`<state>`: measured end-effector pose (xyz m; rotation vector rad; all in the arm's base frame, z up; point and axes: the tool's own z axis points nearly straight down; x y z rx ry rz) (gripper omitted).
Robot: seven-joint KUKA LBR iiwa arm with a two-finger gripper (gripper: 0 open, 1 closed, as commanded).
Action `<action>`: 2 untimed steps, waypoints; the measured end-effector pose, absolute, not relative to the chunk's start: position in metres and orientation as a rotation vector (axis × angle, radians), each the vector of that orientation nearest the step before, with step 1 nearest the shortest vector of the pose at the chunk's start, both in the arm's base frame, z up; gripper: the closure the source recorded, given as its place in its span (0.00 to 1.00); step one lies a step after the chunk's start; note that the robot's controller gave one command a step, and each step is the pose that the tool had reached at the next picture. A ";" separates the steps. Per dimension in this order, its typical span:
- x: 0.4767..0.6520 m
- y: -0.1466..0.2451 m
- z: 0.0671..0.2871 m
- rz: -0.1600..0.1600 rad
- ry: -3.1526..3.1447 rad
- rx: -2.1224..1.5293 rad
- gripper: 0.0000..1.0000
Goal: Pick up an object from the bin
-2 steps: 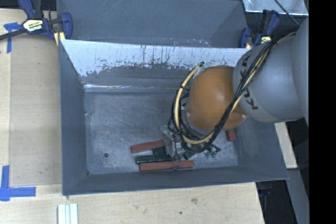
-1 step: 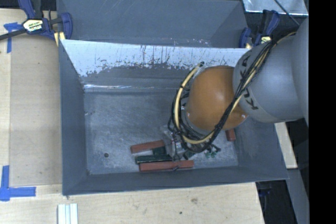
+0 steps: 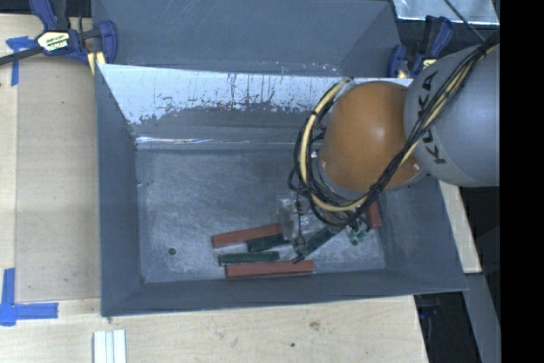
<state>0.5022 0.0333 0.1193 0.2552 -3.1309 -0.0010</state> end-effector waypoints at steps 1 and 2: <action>0.515 0.085 0.093 -0.001 -3.143 0.210 1.00; 0.521 0.089 0.121 0.000 -3.133 0.082 1.00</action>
Offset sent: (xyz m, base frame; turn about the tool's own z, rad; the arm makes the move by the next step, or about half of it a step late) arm 0.0338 0.0463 0.0759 0.2140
